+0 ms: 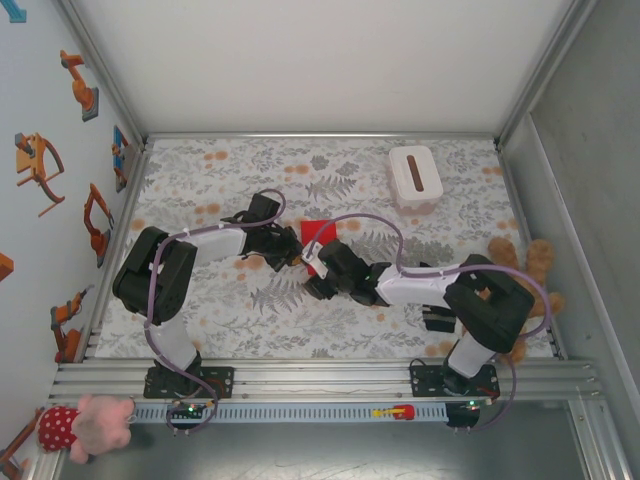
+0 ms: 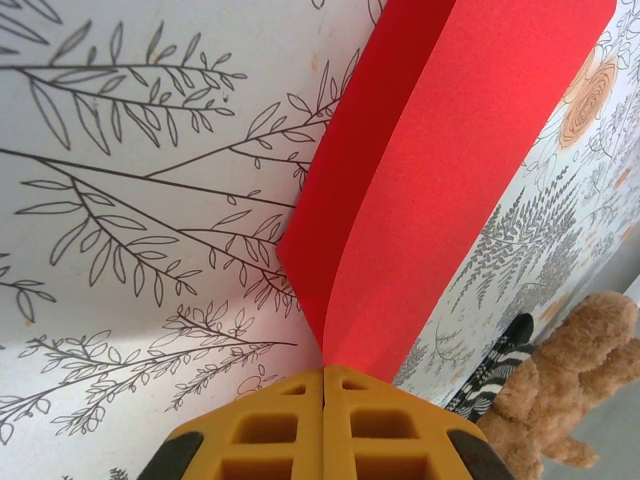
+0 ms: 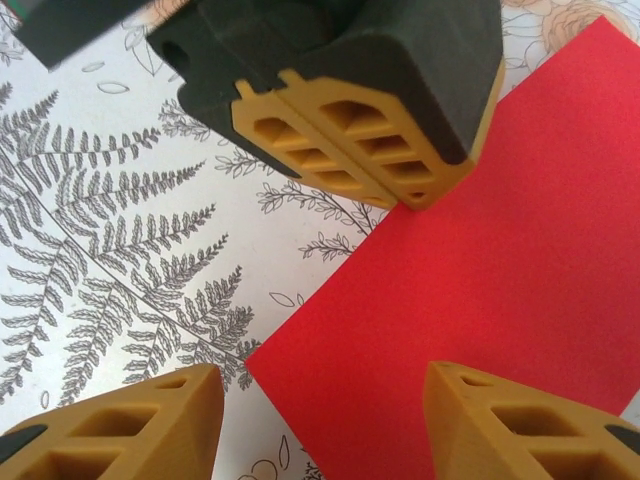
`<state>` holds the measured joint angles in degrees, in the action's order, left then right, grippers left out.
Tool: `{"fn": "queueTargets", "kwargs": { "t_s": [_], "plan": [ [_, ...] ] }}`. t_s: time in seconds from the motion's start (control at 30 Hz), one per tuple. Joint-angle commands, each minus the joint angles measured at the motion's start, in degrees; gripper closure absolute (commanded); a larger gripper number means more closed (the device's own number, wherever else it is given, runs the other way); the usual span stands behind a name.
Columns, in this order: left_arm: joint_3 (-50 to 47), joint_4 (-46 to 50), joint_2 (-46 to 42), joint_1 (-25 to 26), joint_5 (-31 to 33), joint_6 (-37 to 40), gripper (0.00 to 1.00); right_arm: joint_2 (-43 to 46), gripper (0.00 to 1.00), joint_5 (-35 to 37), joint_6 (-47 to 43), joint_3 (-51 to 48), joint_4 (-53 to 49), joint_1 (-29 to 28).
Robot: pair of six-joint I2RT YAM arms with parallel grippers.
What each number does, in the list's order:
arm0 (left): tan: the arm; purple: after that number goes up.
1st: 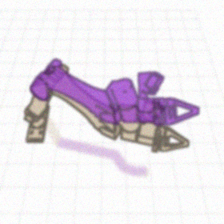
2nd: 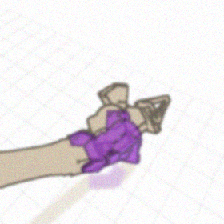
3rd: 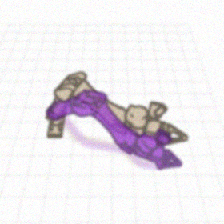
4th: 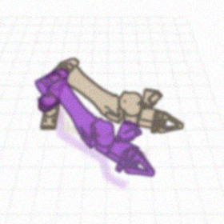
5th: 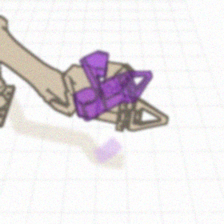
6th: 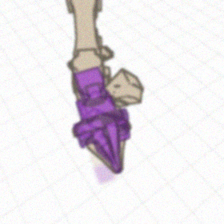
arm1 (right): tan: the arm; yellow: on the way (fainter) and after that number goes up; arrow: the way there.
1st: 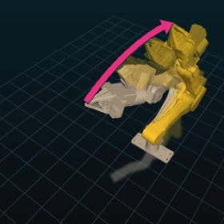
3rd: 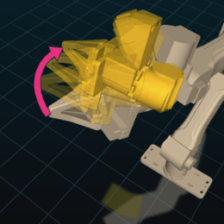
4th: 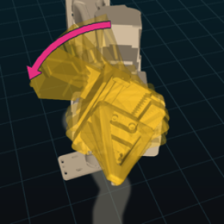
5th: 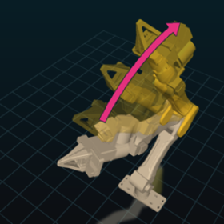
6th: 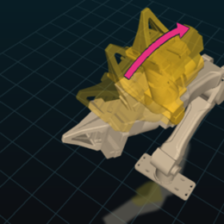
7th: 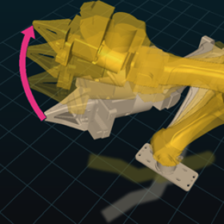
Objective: Fold a paper plane with a square sheet of paper (pick it up from the middle)
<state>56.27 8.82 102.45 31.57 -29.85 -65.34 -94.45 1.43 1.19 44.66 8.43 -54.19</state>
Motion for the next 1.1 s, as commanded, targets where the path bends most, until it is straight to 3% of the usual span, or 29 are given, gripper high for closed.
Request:
{"fn": "queueTargets", "kwargs": {
  "t_s": [0.0,0.37,0.67,0.93,1.07],
  "plan": [
    [1.47,2.16,-1.38,0.25,-0.92,-0.05,0.95,-0.67,0.50,2.56,-4.36,-0.02,2.13,-0.01],
    [1.12,2.43,-1.25,0.36,-1.17,0.28,0.95,1.63,0.53,4.07,-5.49,-1.67,4.31,0.90],
    [1.12,2.60,-1.07,0.35,-1.22,0.40,0.95,2.03,0.72,4.26,-6.46,-1.73,4.06,0.95],
    [1.01,2.45,-1.32,0.43,-1.19,0.22,0.94,1.14,0.81,2.51,-7.13,-0.99,3.62,0.94],
    [0.89,2.97,-1.97,0.33,-0.94,0.30,0.90,0.69,0.90,1.02,-6.87,-0.66,3.18,1.01]
  ]
}}
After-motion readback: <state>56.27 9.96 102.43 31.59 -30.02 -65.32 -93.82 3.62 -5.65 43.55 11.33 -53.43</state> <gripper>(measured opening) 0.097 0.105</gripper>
